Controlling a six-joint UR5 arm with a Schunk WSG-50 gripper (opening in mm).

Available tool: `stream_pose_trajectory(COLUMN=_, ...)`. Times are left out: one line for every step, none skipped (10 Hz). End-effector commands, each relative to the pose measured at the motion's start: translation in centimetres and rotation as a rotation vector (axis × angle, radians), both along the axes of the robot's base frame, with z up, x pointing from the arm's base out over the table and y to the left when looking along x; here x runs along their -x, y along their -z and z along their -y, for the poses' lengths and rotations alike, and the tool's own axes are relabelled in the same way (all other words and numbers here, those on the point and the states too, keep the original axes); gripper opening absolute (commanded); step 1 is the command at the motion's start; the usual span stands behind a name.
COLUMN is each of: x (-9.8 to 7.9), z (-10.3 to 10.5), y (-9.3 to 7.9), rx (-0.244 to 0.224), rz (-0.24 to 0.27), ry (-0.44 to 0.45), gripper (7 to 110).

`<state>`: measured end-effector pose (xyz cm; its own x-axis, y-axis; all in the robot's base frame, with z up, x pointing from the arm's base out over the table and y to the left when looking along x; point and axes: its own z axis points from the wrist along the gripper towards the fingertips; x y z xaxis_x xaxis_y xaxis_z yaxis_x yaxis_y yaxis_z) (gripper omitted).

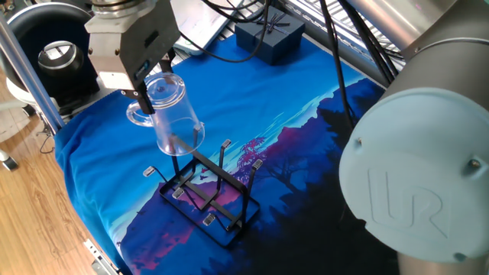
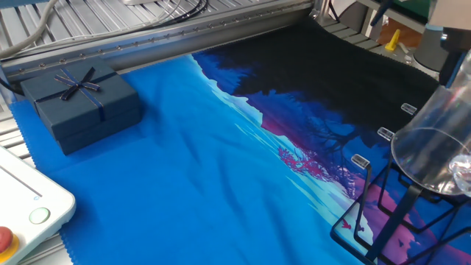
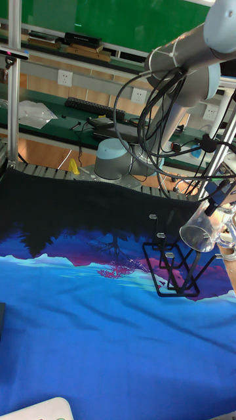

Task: Take the cup off the cup rack

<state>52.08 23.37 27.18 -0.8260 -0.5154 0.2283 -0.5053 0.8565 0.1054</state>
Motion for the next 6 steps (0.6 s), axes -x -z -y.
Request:
stream_pose_trajectory(x=0.2, z=-0.5, y=-0.1, rx=-0.026, rz=-0.006, ry=-0.014, gripper=44)
stream_pose_trajectory(x=0.1, z=-0.3, y=-0.1, rx=-0.023, rz=-0.005, ry=-0.032, gripper=44)
stream_pose_trajectory(x=0.2, z=-0.1, y=-0.1, rx=-0.020, rz=-0.007, ry=-0.049, gripper=44)
stream_pose_trajectory(x=0.2, z=-0.1, y=-0.1, rx=-0.019, rz=-0.007, ry=-0.057, gripper=44)
stream_pose_trajectory(x=0.1, z=1.1, y=0.1, rx=-0.021, rz=-0.008, ry=-0.075, gripper=44)
stream_pose_trajectory(x=-0.1, z=3.2, y=0.4, rx=0.000, rz=-0.006, ry=-0.096, gripper=44)
